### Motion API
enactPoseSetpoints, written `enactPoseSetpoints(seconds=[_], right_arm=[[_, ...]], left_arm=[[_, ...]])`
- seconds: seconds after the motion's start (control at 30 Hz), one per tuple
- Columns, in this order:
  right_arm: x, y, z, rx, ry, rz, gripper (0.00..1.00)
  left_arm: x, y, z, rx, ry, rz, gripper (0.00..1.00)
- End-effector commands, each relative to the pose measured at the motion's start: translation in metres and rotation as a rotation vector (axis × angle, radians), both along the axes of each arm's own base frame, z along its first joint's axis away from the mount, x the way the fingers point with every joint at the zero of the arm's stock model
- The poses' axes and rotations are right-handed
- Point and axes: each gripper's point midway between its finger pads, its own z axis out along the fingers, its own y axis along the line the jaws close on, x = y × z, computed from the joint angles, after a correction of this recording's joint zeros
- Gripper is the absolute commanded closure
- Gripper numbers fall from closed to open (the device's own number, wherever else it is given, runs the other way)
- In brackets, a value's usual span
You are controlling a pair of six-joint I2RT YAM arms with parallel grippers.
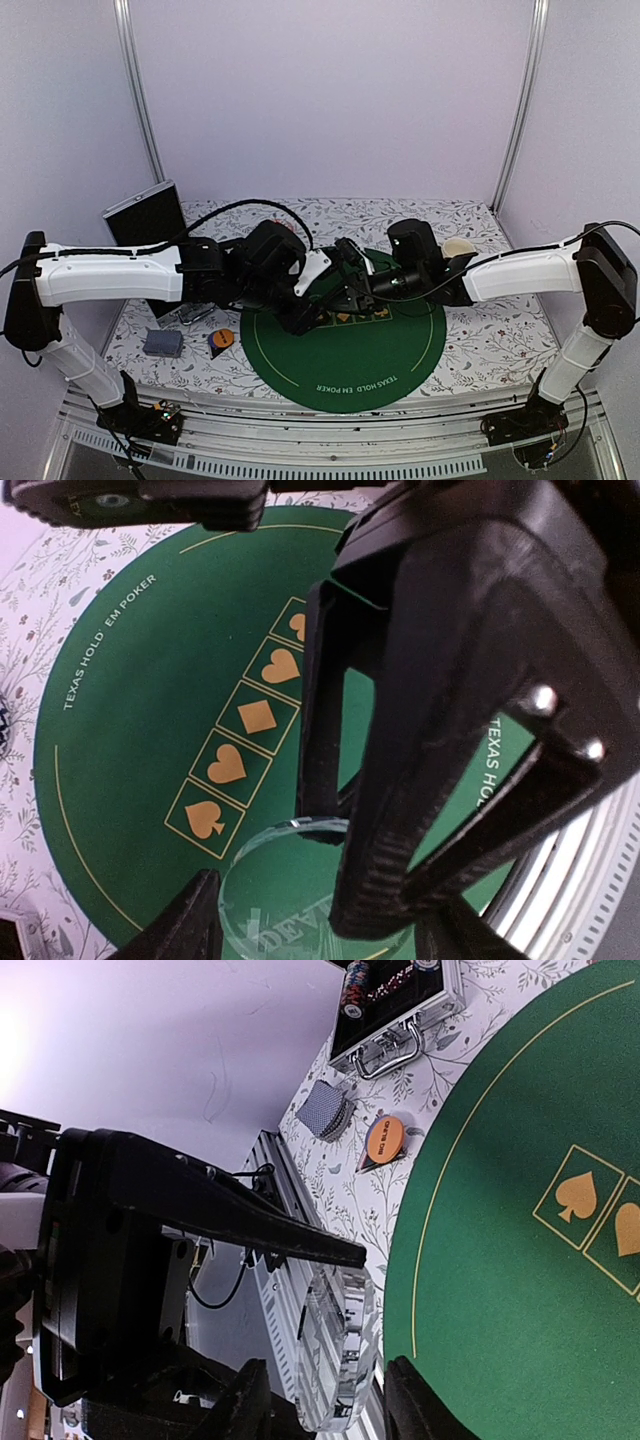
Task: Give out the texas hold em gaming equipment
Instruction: Pass from the left arm to the right
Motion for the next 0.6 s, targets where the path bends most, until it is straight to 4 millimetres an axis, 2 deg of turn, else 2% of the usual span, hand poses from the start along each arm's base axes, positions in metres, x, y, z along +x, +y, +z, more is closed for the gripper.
enactPoseSetpoints(seconds=[0.0, 0.27, 0.4, 0.43, 0.5, 0.57], right_arm=[[-0.003, 0.009, 0.005, 0.031, 0.006, 0.03, 0.65], [-0.004, 0.012, 0.001, 0.021, 0.014, 0.036, 0.96], [0.002, 0.007, 0.0, 0.0, 0.002, 0.001, 0.98], [0.004, 0.003, -0.001, -0.008, -0.003, -0.01, 0.98], [0.011, -0.008, -0.003, -0.026, -0.007, -0.042, 0.98], [0.021, -0.029, -0.011, -0.066, -0.001, -0.096, 0.98]], left_arm=[[0.005, -0.006, 0.02, -0.052, -0.059, 0.004, 0.73], [0.005, -0.006, 0.02, -0.051, -0.062, 0.009, 0.73], [0.005, -0.004, 0.02, -0.052, -0.062, 0.007, 0.71], [0.004, -0.004, 0.02, -0.052, -0.062, 0.007, 0.66], [0.005, -0.003, 0.02, -0.051, -0.063, 0.011, 0.47], [0.005, -0.001, 0.021, -0.05, -0.063, 0.021, 0.31]])
